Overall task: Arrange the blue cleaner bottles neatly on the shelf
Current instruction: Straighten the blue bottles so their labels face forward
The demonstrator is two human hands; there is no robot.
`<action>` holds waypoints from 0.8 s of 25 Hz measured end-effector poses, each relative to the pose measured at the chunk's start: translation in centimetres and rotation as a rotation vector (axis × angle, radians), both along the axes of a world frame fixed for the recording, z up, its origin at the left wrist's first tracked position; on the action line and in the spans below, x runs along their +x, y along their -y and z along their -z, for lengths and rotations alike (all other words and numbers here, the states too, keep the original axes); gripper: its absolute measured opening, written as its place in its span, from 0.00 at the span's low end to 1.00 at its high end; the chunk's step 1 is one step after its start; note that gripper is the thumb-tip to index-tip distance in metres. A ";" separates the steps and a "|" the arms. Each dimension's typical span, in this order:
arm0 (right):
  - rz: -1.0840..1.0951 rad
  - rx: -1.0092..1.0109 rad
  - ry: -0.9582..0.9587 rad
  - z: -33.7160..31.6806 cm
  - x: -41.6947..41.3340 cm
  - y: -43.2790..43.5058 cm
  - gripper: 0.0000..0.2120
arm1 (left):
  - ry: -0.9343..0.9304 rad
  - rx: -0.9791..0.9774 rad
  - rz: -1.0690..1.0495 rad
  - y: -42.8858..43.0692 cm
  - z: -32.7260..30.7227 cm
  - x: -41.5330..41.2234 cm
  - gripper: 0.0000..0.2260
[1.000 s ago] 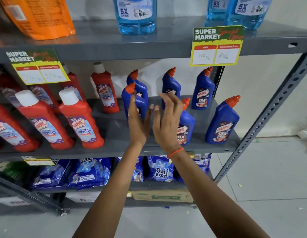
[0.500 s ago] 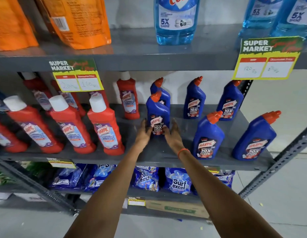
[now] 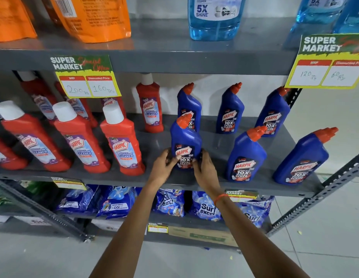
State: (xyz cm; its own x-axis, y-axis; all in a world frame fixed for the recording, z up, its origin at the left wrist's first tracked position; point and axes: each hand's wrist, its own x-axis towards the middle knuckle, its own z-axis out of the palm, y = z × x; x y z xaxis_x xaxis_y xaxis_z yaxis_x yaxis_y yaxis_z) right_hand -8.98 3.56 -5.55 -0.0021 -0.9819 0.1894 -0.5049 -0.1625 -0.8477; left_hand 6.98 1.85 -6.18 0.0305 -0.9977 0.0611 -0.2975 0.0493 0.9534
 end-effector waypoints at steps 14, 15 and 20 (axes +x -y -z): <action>-0.059 0.037 0.001 -1.1 -0.8 -2.9 0.24 | 0.088 -0.037 -0.012 -3.0 -0.8 -0.6 0.16; -0.057 0.040 -0.001 -1.2 -0.8 -2.9 0.25 | 0.089 -0.036 -0.010 -3.0 -0.8 -0.6 0.15; -0.070 0.079 -0.038 -1.1 -0.8 -3.2 0.25 | 0.097 -0.023 -0.002 -3.5 -1.0 -0.7 0.16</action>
